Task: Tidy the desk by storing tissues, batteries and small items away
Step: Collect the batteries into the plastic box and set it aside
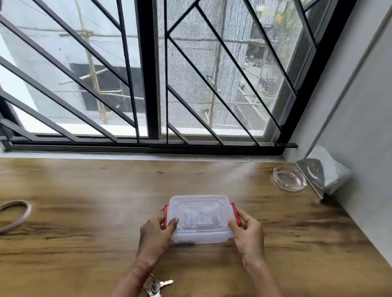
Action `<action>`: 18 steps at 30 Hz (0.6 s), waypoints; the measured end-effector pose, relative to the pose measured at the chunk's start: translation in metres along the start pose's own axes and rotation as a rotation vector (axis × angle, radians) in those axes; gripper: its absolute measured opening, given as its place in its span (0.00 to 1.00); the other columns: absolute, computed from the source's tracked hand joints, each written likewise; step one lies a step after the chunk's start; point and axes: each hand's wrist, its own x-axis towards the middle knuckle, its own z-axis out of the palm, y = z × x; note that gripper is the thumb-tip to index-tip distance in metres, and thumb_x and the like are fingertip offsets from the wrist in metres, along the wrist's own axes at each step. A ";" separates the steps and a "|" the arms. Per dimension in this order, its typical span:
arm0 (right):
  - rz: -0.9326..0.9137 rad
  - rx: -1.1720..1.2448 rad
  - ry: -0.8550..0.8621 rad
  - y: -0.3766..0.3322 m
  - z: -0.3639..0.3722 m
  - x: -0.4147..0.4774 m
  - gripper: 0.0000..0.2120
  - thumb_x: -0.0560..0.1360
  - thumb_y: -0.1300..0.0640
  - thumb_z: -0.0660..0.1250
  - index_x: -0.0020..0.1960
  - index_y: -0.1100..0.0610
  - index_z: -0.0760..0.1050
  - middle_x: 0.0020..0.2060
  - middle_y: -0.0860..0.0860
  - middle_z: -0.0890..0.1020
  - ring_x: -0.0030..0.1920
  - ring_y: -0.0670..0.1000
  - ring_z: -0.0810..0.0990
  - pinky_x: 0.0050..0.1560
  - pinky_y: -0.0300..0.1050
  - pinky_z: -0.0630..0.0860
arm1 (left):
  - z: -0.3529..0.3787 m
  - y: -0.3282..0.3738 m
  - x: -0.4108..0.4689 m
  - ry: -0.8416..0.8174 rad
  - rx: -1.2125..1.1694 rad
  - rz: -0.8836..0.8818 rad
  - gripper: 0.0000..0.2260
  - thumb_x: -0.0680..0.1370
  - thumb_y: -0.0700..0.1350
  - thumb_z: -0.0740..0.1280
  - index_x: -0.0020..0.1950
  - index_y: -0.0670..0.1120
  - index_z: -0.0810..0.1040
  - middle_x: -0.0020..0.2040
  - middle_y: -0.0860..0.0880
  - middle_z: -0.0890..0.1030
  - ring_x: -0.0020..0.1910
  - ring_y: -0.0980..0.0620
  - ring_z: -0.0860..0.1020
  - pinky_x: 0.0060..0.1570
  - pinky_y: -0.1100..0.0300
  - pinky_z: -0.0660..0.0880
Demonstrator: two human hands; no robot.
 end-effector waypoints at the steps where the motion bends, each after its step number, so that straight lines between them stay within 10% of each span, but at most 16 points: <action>1: -0.009 -0.022 -0.006 -0.001 -0.001 0.000 0.18 0.71 0.70 0.67 0.60 0.62 0.75 0.49 0.48 0.81 0.48 0.46 0.78 0.56 0.45 0.73 | 0.000 0.000 0.000 -0.002 0.016 0.019 0.16 0.76 0.41 0.66 0.63 0.41 0.76 0.59 0.48 0.79 0.53 0.60 0.72 0.44 0.72 0.64; 12: -0.134 -0.268 0.031 -0.003 0.003 -0.003 0.16 0.73 0.64 0.65 0.61 0.60 0.76 0.51 0.46 0.80 0.51 0.45 0.79 0.56 0.42 0.74 | 0.002 -0.002 0.001 -0.045 0.138 0.055 0.20 0.78 0.43 0.62 0.70 0.43 0.68 0.63 0.42 0.77 0.62 0.46 0.75 0.52 0.63 0.68; 18: 0.114 -0.292 -0.059 -0.009 0.002 0.004 0.11 0.73 0.59 0.63 0.33 0.56 0.73 0.28 0.49 0.73 0.32 0.49 0.70 0.33 0.44 0.65 | -0.002 0.004 0.002 -0.028 0.155 0.019 0.14 0.77 0.44 0.64 0.62 0.43 0.77 0.52 0.42 0.83 0.55 0.43 0.79 0.43 0.62 0.67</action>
